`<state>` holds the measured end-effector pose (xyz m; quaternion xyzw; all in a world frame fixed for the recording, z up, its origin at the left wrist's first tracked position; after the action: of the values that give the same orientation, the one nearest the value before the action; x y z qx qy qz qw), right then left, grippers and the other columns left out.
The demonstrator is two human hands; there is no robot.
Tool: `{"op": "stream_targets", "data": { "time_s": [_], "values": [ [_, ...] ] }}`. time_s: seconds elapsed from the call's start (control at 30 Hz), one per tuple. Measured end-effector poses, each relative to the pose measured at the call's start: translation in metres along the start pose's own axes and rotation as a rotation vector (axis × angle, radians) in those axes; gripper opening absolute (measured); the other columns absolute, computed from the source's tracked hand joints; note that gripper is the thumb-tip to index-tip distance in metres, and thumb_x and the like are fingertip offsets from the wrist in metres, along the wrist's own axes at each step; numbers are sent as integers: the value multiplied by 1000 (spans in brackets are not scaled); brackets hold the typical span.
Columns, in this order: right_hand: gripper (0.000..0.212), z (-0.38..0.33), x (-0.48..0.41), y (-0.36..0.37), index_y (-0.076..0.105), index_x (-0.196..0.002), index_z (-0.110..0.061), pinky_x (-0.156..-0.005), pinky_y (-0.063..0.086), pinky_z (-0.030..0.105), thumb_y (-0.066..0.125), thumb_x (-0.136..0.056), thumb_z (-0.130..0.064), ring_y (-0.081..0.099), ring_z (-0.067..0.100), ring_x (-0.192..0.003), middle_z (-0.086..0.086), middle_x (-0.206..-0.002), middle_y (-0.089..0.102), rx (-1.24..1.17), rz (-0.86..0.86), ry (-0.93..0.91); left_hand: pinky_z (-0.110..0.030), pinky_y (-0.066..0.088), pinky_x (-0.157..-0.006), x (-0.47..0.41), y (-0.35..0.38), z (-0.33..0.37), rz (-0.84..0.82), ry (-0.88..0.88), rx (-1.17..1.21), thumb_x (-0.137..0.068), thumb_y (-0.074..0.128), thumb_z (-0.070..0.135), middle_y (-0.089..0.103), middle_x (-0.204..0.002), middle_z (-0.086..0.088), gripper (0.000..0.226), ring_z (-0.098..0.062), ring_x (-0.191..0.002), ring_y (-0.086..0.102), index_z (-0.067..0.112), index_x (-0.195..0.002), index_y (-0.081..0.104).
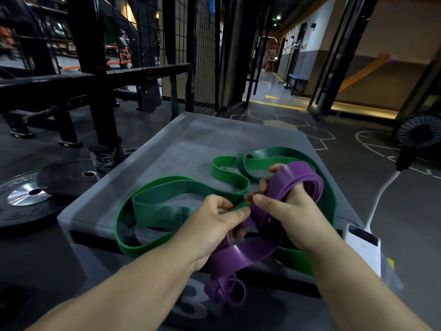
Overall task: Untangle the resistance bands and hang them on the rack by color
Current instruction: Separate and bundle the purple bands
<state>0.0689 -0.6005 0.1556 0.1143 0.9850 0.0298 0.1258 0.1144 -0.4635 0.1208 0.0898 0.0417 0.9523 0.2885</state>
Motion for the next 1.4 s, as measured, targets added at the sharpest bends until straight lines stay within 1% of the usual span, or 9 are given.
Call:
{"op": "stream_targets", "data": {
  "time_s": [0.17,0.37,0.47,0.67,0.8,0.93,1.07,1.23,1.4],
  "values": [
    [48,6,2,2,49,-114,-23,-92,53,50,76,-76,-10,64,41,-106,-1,-87,65,19,-11,11,-30,54,-74,3,4,-1,-168,-52,55,-76,57,-21,70,-80,-11,31,-21,-78,68,1,-98,56],
    [46,9,3,9,60,-114,-7,-89,50,24,66,-78,-33,65,2,-98,-15,-98,70,411,-131,-62,-30,54,-64,-1,0,3,-127,-24,174,-85,52,-12,69,-78,-15,22,-22,-68,65,4,-92,64],
    [36,9,4,14,63,-108,-18,-88,45,15,63,-85,-45,57,-10,-101,-15,-97,66,625,-158,-116,-24,56,-58,-4,-6,6,-82,27,160,-85,54,-9,70,-76,-12,20,-17,-64,67,3,-91,68],
    [8,11,6,18,70,-87,-24,-81,51,24,65,-91,-28,67,5,-84,-7,-84,73,730,-250,-47,-25,53,-53,-10,-14,11,-32,93,196,-87,62,1,59,-75,-7,8,-13,-58,59,7,-88,58],
    [18,6,0,2,63,-71,-18,-60,45,15,69,-89,-19,56,-1,-58,-14,-59,60,565,-1,-43,-32,46,-72,-15,-15,1,-47,44,56,-89,63,26,62,-90,-2,18,-11,-77,58,13,-99,55],
    [26,-1,-1,-14,63,-64,-15,-60,49,27,70,-87,-25,57,6,-57,-8,-57,59,457,236,-23,-40,21,-118,-10,-3,-12,-278,-66,-153,-71,57,80,47,-146,6,87,-11,-137,37,26,-140,47],
    [35,-4,-1,-30,63,-70,-11,-63,52,48,72,-80,-44,56,22,-59,7,-62,58,378,479,-20,-16,22,-105,-8,7,-24,-354,-56,-308,-95,41,57,37,-136,24,57,6,-126,31,27,-144,36],
    [23,-5,-1,-57,66,-71,-19,-66,49,38,71,-84,-38,59,21,-60,3,-64,65,327,701,20,-25,45,-93,-9,1,-15,-277,115,-547,-71,53,81,67,-111,11,69,4,-90,60,28,-114,58],
    [26,6,-4,-83,63,-79,-11,-59,46,31,71,-87,-35,55,19,-59,2,-64,59,201,830,131,-33,50,-70,-14,-13,4,-51,404,-850,-59,76,64,62,-79,9,47,-10,-74,59,33,-84,52]
  ]
}}
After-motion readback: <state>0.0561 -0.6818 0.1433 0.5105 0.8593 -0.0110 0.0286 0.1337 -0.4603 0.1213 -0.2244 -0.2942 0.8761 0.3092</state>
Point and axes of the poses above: each hand's wrist, its own x-axis away from the middle knuckle, its own y-axis out of the palm, z = x × y, the point moved 5 cm from there along -x, towards the middle knuckle
